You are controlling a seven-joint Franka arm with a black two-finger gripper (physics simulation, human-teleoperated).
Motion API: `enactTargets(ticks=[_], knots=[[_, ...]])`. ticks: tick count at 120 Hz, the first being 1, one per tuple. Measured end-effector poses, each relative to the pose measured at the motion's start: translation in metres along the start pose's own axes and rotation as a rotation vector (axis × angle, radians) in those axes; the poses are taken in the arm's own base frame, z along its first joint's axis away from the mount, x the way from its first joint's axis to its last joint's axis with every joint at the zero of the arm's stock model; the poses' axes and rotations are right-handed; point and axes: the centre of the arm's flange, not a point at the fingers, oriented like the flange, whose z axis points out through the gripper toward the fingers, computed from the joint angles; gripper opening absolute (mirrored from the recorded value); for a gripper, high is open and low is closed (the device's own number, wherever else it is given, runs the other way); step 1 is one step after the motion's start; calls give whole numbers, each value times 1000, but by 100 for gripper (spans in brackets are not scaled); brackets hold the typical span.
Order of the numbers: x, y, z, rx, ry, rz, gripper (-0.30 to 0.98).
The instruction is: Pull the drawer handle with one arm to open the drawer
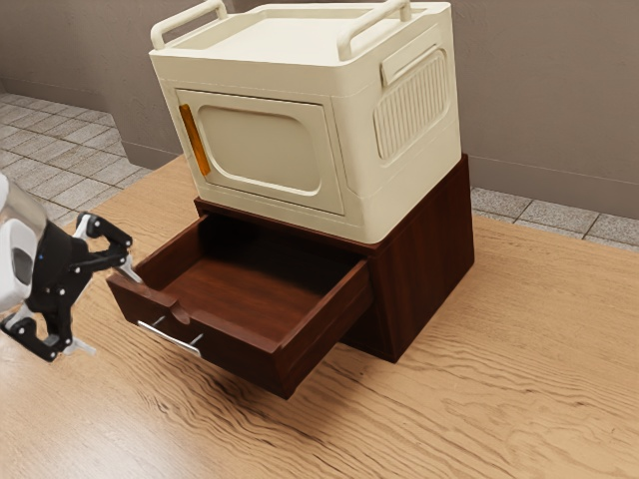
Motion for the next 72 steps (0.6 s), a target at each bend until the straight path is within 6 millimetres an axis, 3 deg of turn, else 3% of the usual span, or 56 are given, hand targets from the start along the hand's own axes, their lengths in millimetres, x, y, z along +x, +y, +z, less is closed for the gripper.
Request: enactTargets(ticks=[30, 41, 56, 72], knots=[[30, -31, -55, -41, -51, -110, 68], [32, -35, -75, -42, -62, -181, 68], [38, -53, -95, -53, -96, -309, 69], [46, -75, -103, -73, -142, -459, 69]])
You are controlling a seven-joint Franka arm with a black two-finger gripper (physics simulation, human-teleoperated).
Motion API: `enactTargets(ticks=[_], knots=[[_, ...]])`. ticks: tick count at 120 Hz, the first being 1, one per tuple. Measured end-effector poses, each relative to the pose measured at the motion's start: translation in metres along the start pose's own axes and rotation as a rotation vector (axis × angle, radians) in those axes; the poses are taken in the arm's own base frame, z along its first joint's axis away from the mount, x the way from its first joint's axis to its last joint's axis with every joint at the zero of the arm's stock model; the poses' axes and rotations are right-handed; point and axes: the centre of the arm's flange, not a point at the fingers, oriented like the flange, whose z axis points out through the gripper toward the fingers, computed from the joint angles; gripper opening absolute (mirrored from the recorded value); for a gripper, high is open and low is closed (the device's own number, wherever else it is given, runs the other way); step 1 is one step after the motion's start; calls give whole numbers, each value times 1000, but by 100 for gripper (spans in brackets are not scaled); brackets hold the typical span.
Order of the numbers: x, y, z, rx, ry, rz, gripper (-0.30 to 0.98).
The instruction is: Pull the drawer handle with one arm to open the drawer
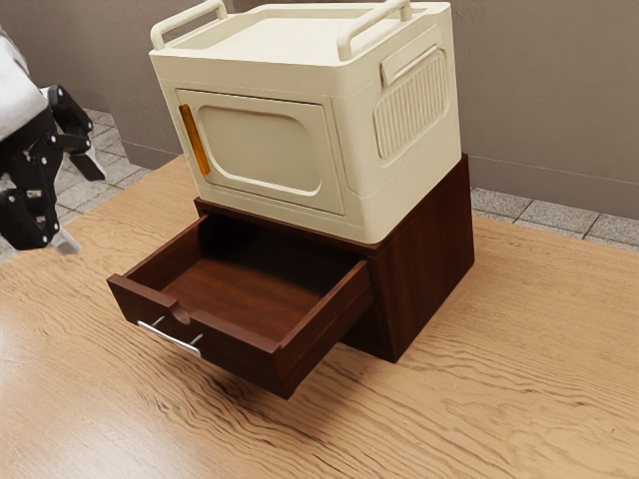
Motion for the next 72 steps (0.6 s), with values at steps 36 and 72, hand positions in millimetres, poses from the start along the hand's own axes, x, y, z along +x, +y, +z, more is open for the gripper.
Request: enactTargets(ticks=[36, 72], knots=[[3, -41, 4, -35, -132, -383, 69], [-15, -60, 13, -51, -186, -635, 69]])
